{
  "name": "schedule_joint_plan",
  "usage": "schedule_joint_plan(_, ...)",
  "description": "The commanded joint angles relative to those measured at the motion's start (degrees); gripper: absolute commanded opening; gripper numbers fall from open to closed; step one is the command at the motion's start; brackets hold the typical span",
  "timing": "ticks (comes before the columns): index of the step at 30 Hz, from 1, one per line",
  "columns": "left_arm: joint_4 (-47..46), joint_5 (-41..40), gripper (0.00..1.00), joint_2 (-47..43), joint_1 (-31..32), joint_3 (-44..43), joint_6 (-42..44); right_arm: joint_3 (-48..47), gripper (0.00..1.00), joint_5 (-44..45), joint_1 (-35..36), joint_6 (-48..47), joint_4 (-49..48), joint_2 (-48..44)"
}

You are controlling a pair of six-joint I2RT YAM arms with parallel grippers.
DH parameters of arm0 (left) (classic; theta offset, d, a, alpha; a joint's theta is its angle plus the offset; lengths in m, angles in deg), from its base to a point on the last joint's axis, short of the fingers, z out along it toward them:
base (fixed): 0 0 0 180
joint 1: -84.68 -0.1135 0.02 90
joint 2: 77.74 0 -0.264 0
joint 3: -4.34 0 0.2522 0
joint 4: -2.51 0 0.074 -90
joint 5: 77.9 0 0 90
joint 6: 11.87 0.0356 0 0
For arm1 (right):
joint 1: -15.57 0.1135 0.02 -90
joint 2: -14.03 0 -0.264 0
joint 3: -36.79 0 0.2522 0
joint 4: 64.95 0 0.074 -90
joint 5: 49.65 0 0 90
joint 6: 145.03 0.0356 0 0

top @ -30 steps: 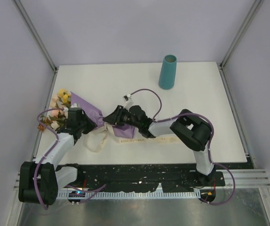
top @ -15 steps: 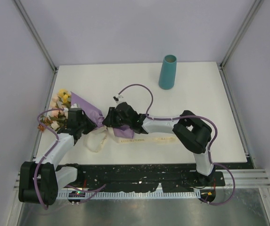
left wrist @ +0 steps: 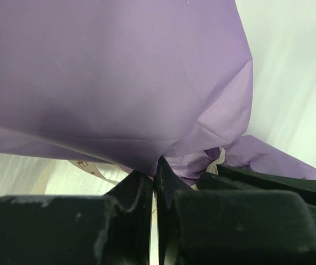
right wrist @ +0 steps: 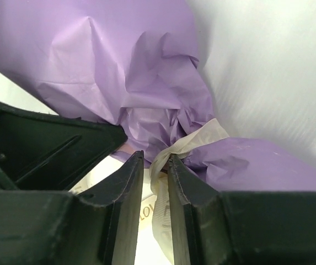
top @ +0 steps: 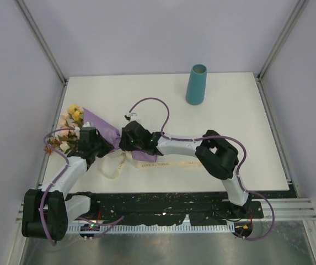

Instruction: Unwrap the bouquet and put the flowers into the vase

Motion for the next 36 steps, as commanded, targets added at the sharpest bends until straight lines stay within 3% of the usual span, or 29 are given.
schedule_joint_plan(1,-0.05,1.06,0.07,-0.4,0.02,0.89,0.02,-4.61,0.3,5.77,0.56,-1.09,7.02,1.49)
schedule_joint_plan(6,0.22,1.15,0.07,-0.49,0.02,0.37,0.02,-7.61,0.22,11.13,1.27,-2.23,11.6,2.11)
schedule_joint_plan(10,0.39,1.07,0.07,-0.4,0.02,-0.07,0.19,-6.64,0.05,11.14,1.36,-2.85,10.02,1.41)
schedule_joint_plan(18,1.36,-0.34,0.07,0.21,0.02,-0.42,1.25,0.91,0.05,10.44,0.83,-2.59,0.03,-6.48)
schedule_joint_plan(25,0.75,-0.25,0.07,1.27,0.02,0.1,0.98,8.02,0.05,4.38,-1.46,-0.65,-11.32,-12.56)
schedule_joint_plan(36,0.66,-0.96,0.06,1.44,0.02,0.72,0.98,13.13,0.05,2.08,-3.04,0.23,-16.44,-16.96)
